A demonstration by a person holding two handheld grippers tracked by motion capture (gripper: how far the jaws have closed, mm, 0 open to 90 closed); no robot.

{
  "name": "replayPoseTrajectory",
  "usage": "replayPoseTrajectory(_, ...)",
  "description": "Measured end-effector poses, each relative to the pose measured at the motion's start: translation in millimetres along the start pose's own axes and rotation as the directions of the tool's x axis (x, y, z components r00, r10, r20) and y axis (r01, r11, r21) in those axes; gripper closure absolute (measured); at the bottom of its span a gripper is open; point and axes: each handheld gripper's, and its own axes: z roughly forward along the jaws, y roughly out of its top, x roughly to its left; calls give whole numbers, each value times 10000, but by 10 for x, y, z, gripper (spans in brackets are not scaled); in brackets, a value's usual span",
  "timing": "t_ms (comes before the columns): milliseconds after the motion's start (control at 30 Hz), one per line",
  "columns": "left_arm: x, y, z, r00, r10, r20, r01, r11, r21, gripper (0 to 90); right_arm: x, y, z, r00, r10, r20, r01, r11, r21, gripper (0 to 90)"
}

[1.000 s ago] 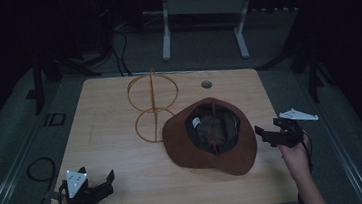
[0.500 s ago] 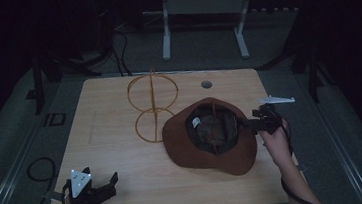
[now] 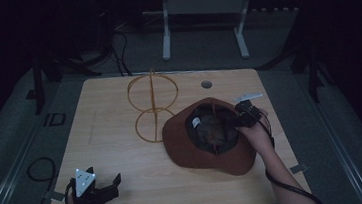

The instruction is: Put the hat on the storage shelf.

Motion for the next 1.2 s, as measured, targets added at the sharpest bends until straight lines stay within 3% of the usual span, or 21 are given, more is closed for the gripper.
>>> replayPoseTrajectory(133, -12, 1, 9, 10000, 54, 70, -55, 10000, 75, 29, 26, -50, 135, 9992, -264, 293, 253, 9991, 350, 295)
replayPoseTrajectory(300, -13, 0, 14, 10000, 69, 55, -70, 9998, 192, 29, 94, -107, 246, 9985, -240, 500, 209, 9979, 617, 356)
replayPoseTrajectory(433, -14, 1, 11, 9999, 94, 76, -96, 9998, 200, 29, 208, -135, 327, 9871, -901, 1321, 789, 9931, 871, 374)
replayPoseTrajectory(567, -12, -2, 9, 9999, 78, 90, -80, 9998, 165, 29, 248, -175, 389, 9803, -941, 1738, 769, 9916, 1036, 422)
replayPoseTrajectory(600, -12, -1, 7, 10000, 63, 72, -64, 9999, 140, 29, 265, -192, 409, 9747, -1143, 1921, 944, 9895, 1095, 439)
replayPoseTrajectory(633, -12, -1, 5, 9999, 50, 110, -52, 9999, 125, 29, 271, -215, 420, 9711, -1189, 2068, 1016, 9905, 921, 524)
replayPoseTrajectory(800, -19, -4, 4, 9998, 89, 163, -92, 9998, 153, 42, 250, -233, 415, 9557, -1517, 2521, 1308, 9866, 976, 764)
replayPoseTrajectory(900, -16, -5, 9, 9997, 83, 240, -86, 9999, 144, 43, 216, -238, 375, 9587, -1246, 2556, 1089, 9912, 748, 828)
replayPoseTrajectory(1200, -43, 8, 21, 9989, 268, 373, -278, 9993, 255, 43, 71, -124, 15, 9797, -245, 1992, 341, 9984, -448, 840)
